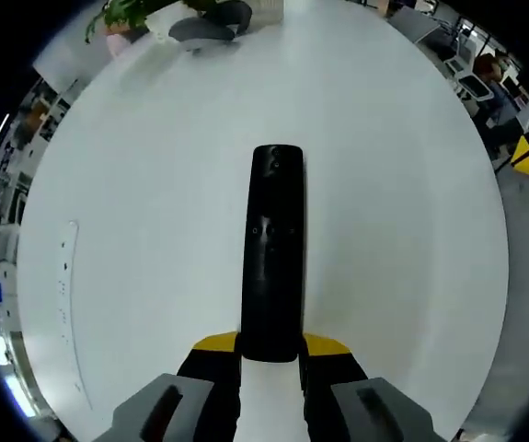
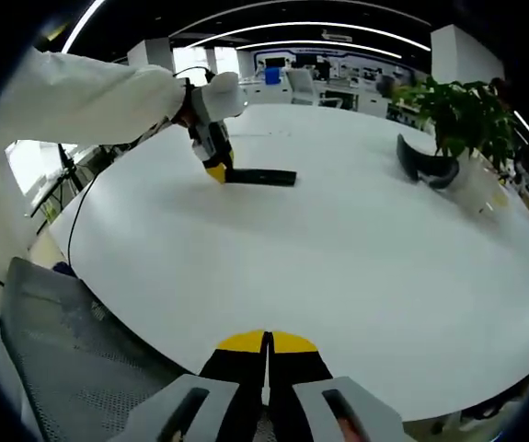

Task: Press the specified remote control buttons in sequence, fully releasing each button before pressing the next.

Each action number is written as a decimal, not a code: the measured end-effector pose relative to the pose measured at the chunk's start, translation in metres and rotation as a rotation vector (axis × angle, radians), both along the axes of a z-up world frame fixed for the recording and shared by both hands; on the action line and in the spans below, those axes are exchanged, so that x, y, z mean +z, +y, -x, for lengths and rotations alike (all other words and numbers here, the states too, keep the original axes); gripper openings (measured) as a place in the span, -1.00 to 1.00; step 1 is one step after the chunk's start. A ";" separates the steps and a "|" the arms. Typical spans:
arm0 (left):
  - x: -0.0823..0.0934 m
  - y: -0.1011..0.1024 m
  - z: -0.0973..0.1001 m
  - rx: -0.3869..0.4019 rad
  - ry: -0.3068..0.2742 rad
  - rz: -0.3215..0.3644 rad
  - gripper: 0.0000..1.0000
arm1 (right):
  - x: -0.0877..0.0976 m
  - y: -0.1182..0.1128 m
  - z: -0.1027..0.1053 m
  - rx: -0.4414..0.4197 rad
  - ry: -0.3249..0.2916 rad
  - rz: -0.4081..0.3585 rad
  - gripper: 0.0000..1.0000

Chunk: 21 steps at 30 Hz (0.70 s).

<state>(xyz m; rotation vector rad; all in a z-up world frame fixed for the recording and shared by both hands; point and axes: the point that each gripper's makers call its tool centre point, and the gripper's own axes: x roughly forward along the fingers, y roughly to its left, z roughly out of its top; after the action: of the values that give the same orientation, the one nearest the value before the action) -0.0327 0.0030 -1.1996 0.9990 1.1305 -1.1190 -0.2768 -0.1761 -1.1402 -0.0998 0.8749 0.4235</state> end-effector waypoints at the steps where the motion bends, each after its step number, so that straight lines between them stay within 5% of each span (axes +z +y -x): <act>1: 0.000 0.000 0.002 0.009 0.000 0.000 -0.54 | 0.000 0.000 0.000 0.000 -0.002 0.000 -1.00; 21: 0.000 -0.004 0.050 0.037 0.005 -0.013 -0.54 | -0.001 0.004 0.003 0.022 0.013 0.003 -1.00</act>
<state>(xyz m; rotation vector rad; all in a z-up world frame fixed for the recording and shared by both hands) -0.0822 -0.0006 -1.1998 0.9827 1.1572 -1.0863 -0.2801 -0.1723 -1.1416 -0.1090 0.8882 0.4440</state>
